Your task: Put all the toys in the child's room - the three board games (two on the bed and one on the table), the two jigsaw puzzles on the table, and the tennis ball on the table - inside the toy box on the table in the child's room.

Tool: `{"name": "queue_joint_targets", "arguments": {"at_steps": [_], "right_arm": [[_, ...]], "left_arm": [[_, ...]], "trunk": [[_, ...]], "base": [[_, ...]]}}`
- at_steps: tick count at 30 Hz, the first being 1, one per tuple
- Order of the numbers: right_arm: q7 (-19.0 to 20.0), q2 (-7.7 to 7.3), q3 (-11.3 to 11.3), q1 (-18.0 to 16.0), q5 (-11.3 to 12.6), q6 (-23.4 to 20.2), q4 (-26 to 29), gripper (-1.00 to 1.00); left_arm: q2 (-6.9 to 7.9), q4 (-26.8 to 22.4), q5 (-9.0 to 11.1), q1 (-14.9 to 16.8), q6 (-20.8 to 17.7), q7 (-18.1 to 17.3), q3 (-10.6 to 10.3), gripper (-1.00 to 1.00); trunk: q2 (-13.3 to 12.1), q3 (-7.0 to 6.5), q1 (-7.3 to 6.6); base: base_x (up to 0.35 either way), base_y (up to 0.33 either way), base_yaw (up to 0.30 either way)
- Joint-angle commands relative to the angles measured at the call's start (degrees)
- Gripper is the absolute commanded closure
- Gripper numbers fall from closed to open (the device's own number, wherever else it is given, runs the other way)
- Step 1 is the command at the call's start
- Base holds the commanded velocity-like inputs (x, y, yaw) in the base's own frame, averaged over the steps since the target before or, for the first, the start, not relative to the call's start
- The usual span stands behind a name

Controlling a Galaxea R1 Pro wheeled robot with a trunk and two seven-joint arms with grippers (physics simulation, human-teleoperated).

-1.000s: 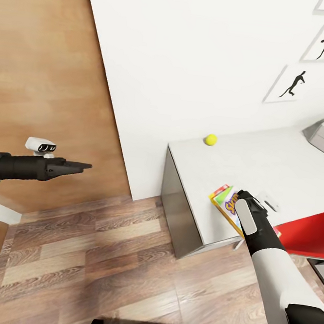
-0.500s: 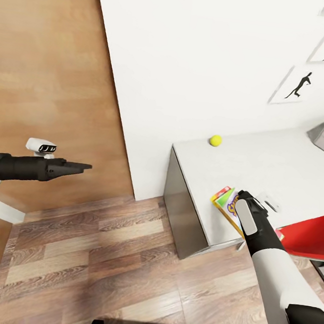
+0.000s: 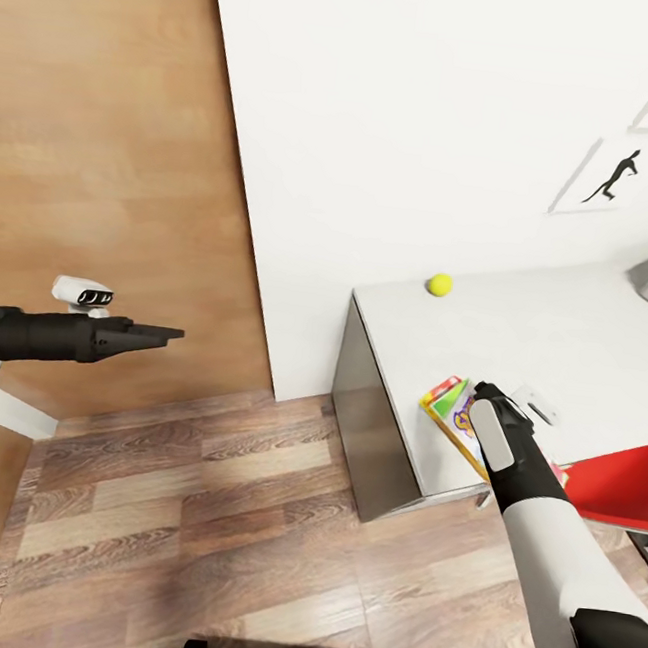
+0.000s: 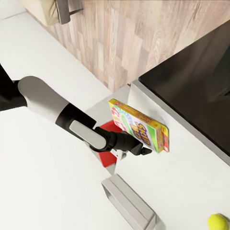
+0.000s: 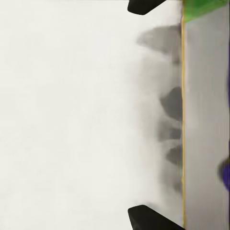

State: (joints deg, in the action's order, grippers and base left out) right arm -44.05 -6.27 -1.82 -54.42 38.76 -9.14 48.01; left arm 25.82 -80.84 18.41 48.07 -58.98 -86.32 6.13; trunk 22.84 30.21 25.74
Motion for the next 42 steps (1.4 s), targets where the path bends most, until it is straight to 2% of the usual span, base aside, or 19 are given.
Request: {"name": "queue_joint_targets", "arguments": {"at_steps": [1,20,37,42], "right_arm": [[-0.4,-0.06,-0.1,0.0,0.7,-0.4,-0.3,-1.0],[-0.4,-0.06,-0.1,0.0,0.7,-0.4,-0.4,-1.0],[-0.4,-0.06,-0.1,0.0,0.7,-0.4,-0.2,-1.0],[-0.6,-0.18,-0.1,-0.2,0.3,-0.8,3.8,-1.0]], "left_arm": [[0.02,0.0,0.0,0.0,-0.6,-0.2,0.0,-1.0],[-0.06,0.0,-0.1,0.0,-0.6,-0.1,-0.1,-1.0],[-0.15,1.2,-0.5,0.0,-0.6,-0.1,-0.1,-1.0],[-0.21,1.2,-0.6,0.0,-0.6,-0.1,-0.1,-1.0]], "trunk": [[0.1,0.09,0.04],[0.1,0.09,0.04],[0.1,0.09,0.04],[0.1,0.09,0.04]], "base": [[0.0,-0.215,0.001],[-0.031,-0.021,0.0],[-0.029,0.056,0.0],[-0.001,0.001,0.0]]}}
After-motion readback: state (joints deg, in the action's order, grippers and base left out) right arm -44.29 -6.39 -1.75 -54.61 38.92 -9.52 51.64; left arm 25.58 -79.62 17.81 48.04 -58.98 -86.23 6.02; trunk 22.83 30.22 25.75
